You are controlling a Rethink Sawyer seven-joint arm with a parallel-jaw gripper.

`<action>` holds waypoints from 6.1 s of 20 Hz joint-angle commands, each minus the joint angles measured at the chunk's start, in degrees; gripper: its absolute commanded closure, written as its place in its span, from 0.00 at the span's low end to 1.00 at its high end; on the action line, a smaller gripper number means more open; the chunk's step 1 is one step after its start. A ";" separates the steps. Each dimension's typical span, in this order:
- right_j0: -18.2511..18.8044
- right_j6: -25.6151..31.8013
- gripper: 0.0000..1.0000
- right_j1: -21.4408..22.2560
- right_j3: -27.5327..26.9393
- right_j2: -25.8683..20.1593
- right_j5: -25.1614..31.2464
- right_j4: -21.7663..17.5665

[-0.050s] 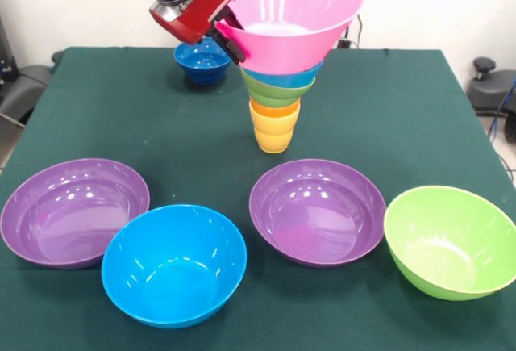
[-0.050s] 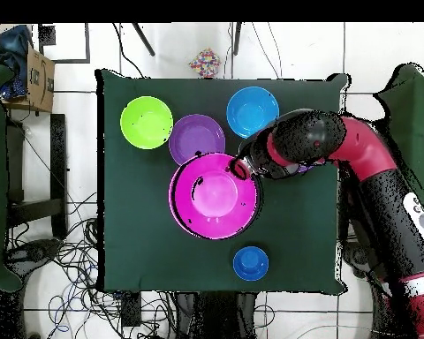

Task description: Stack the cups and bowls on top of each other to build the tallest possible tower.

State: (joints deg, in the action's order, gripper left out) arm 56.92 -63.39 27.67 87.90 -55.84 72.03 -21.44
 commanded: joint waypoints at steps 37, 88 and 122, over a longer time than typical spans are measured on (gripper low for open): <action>0.51 1.91 1.00 1.99 9.26 2.39 -9.54 -2.21; 2.00 4.45 1.00 -1.24 9.81 4.19 -14.98 -5.71; 2.08 1.55 1.00 2.93 12.53 2.87 -13.25 -3.93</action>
State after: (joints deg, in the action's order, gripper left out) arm 60.34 -63.39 30.11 97.01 -54.98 60.18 -23.08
